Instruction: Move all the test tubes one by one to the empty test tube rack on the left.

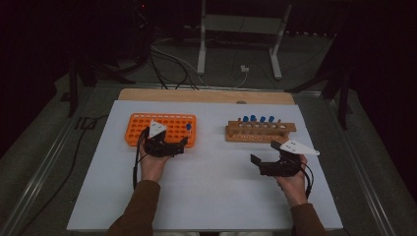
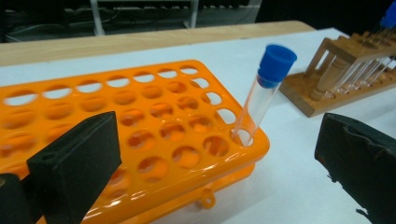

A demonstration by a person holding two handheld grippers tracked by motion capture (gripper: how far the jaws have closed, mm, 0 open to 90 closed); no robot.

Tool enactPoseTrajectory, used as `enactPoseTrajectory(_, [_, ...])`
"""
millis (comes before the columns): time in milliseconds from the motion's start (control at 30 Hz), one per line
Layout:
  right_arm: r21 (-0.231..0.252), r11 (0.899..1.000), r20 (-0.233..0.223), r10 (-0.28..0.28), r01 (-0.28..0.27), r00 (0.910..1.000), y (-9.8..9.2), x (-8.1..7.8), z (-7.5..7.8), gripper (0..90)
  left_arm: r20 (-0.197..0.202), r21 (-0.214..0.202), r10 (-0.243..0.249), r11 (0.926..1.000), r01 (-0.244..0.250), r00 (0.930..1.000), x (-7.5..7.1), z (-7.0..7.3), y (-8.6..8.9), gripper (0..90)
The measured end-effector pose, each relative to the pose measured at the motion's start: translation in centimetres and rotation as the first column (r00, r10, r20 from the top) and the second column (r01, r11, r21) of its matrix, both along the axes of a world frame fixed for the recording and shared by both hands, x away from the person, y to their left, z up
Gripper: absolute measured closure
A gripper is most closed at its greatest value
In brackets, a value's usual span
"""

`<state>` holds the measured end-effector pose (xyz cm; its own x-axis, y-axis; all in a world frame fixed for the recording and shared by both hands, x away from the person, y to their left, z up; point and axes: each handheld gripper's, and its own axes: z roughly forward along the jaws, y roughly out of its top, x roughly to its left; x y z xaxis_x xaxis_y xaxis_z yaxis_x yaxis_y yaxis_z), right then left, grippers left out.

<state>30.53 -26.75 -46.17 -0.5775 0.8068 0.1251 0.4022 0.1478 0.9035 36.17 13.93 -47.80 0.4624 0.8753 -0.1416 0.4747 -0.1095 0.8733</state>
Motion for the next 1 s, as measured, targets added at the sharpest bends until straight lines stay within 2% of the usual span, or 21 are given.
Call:
enactPoseTrajectory(200, [-0.005,1.0,0.006,-0.016,0.016,0.9999,-0.4,0.1,0.3,0.0,0.021,-0.011,-0.01,0.9999,0.01,0.9997,-1.6,0.6,1.8,0.5])
enactPoseTrajectory(400, [-0.013,0.999,0.002,-0.042,0.042,0.9991,-1.1,0.9,1.3,0.0,0.042,0.026,-0.028,0.9993,0.027,0.9987,-3.5,1.0,3.4,0.6])
enactPoseTrajectory(567, [-0.03,0.998,0.015,-0.054,0.054,0.9984,-1.4,1.8,2.4,2.5,0.086,0.003,-0.006,1.0,0.005,0.9963,-5.0,1.6,4.7,0.6])
enactPoseTrajectory(667, [-0.036,0.997,0.025,-0.066,0.067,0.9975,-1.4,2.3,2.8,2.8,0.104,0.027,0.003,0.9996,-0.006,0.9946,-5.9,1.7,5.0,0.6])
enactPoseTrajectory(800, [-0.059,0.994,0.031,-0.086,0.088,0.9958,-1.4,3.1,3.2,2.8,0.122,-0.011,0.013,0.9999,-0.012,0.9924,-6.7,1.7,5.6,0.6])
enactPoseTrajectory(1000, [-0.096,0.988,0.04,-0.114,0.117,0.9927,-2.1,4.3,3.2,5.6,0.121,-0.029,0.028,0.9993,-0.024,0.9923,-6.8,1.5,6.2,0.6])
